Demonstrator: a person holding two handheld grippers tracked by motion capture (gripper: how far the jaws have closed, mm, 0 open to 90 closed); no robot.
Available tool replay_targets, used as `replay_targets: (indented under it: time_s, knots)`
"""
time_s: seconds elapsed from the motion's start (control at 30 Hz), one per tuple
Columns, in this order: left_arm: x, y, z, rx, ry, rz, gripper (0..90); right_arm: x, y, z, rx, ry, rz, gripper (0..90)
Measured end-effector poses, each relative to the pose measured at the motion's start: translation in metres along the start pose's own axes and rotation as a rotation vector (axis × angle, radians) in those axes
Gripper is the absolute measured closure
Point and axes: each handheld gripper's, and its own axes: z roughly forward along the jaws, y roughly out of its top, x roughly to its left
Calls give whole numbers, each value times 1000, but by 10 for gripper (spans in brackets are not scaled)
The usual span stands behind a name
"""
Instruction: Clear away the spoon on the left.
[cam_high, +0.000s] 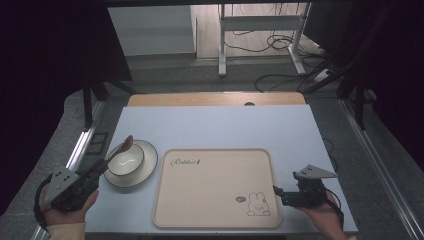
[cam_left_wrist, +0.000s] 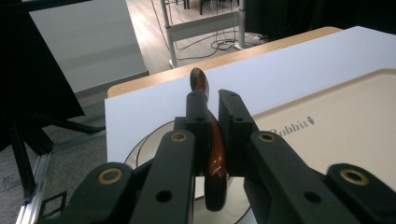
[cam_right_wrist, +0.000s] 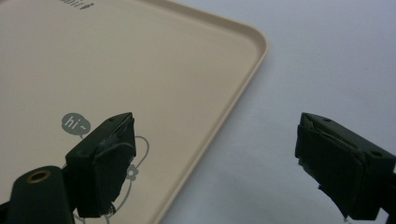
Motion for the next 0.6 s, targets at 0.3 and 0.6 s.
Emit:
replay_targets:
  time_s: [0.3, 0.6]
  knots:
    - [-2, 7, 1, -6, -9, 6, 847, 0, 0, -1, -7, 0, -3, 126]
    - [-7, 16, 5, -18, -15, 17, 847, 0, 1, -2, -15, 0, -7, 125]
